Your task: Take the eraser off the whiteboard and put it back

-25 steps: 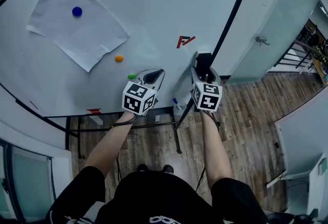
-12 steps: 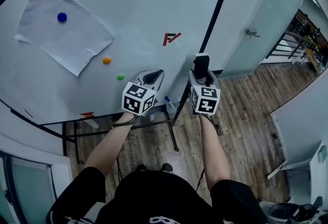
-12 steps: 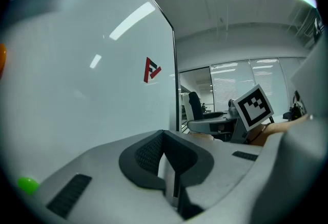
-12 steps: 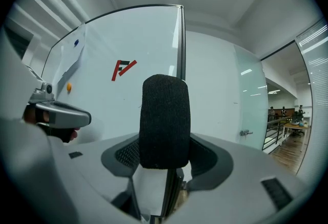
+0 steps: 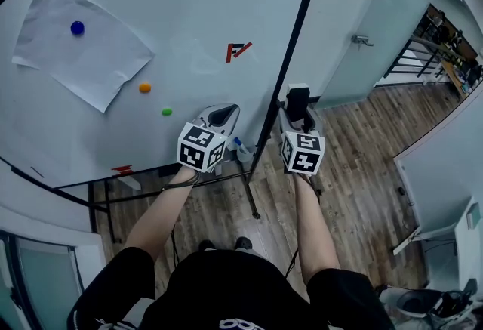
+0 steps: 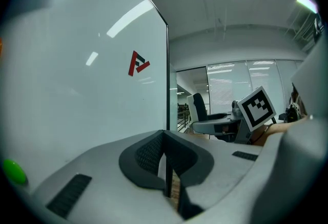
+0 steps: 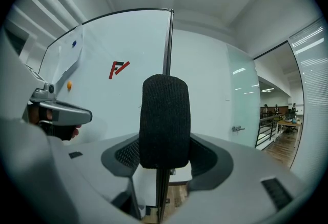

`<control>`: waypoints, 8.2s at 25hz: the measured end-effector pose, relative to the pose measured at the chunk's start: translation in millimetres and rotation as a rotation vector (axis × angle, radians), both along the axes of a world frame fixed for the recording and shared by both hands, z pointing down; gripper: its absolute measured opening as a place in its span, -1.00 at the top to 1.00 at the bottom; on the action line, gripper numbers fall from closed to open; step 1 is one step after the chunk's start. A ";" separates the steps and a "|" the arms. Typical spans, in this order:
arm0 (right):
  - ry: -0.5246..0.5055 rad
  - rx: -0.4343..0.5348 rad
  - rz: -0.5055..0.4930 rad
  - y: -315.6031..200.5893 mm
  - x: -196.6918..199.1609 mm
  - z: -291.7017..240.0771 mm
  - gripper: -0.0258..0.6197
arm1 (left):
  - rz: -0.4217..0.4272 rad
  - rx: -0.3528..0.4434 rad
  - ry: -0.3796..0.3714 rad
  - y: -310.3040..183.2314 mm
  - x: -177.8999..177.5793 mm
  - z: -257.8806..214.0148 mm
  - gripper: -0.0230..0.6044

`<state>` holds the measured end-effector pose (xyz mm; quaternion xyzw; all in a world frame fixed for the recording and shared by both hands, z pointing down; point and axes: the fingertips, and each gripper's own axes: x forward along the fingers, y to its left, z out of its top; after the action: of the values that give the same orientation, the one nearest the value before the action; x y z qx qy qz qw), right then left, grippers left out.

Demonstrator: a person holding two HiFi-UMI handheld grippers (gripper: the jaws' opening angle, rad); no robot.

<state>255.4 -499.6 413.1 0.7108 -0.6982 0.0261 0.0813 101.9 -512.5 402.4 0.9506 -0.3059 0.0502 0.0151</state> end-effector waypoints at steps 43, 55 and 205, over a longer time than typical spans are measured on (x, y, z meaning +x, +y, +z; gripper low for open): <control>0.066 -0.029 -0.319 88.0 -115.7 25.3 0.08 | -0.389 -0.025 0.006 118.6 -154.5 10.0 0.89; 0.033 -0.038 -0.269 154.9 -184.9 36.0 0.08 | -0.326 -0.023 -0.016 171.5 -214.0 8.8 0.89; -0.018 -0.034 -0.464 348.9 -71.9 29.6 0.84 | -0.521 -0.010 -0.004 393.8 -115.9 20.9 0.89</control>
<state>183.6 -150.7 442.7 0.5297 -0.8429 0.0248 0.0910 -14.0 -118.6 423.3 0.8396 -0.5402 0.0481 0.0316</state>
